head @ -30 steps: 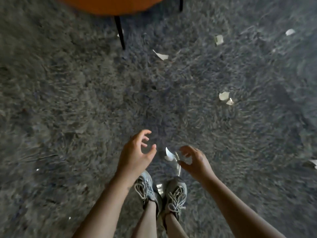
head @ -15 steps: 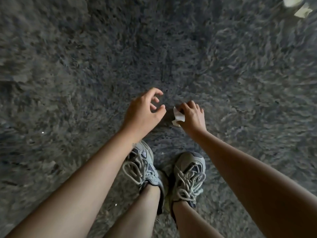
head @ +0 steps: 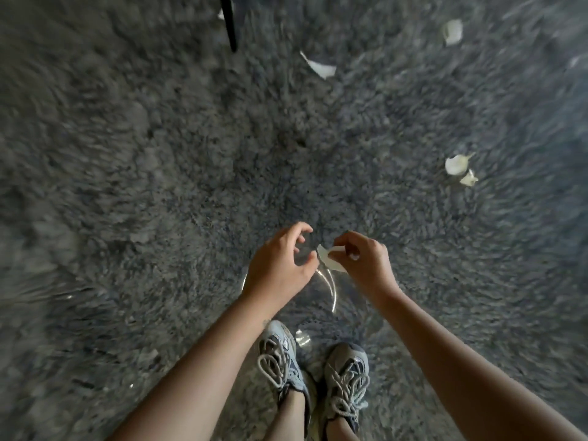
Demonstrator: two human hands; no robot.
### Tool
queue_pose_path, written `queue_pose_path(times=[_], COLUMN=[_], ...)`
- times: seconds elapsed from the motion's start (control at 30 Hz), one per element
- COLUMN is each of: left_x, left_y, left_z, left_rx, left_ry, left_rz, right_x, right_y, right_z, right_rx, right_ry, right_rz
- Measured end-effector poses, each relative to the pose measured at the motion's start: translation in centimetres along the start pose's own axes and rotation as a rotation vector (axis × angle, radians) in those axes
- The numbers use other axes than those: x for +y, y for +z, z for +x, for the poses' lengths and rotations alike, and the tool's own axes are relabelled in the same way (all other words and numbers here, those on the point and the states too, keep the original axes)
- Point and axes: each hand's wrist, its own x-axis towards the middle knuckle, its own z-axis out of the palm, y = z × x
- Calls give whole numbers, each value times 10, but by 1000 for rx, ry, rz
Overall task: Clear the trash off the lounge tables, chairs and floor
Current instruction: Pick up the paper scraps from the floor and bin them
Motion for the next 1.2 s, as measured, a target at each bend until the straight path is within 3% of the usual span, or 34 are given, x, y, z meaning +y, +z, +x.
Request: queue_pose_path(times=[0.2, 0.4, 0.63, 0.83, 1.2], left_x=[76, 119, 145, 134, -3], left_y=[-104, -143, -142, -133, -51], left_z=[37, 103, 192, 276, 441], left_rx=[85, 119, 98, 126, 208], left_ry=[117, 200, 163, 202, 193], left_rz=[48, 149, 254, 265, 253], right_x=[-125, -167, -154, -129, -9], right_y=[-84, -119, -137, -135, -44], right_z=[45, 115, 200, 272, 454], right_rx=[134, 222, 156, 85, 57], right_ry=[-135, -200, -165, -248, -128], right_rz=[102, 166, 196, 124, 108])
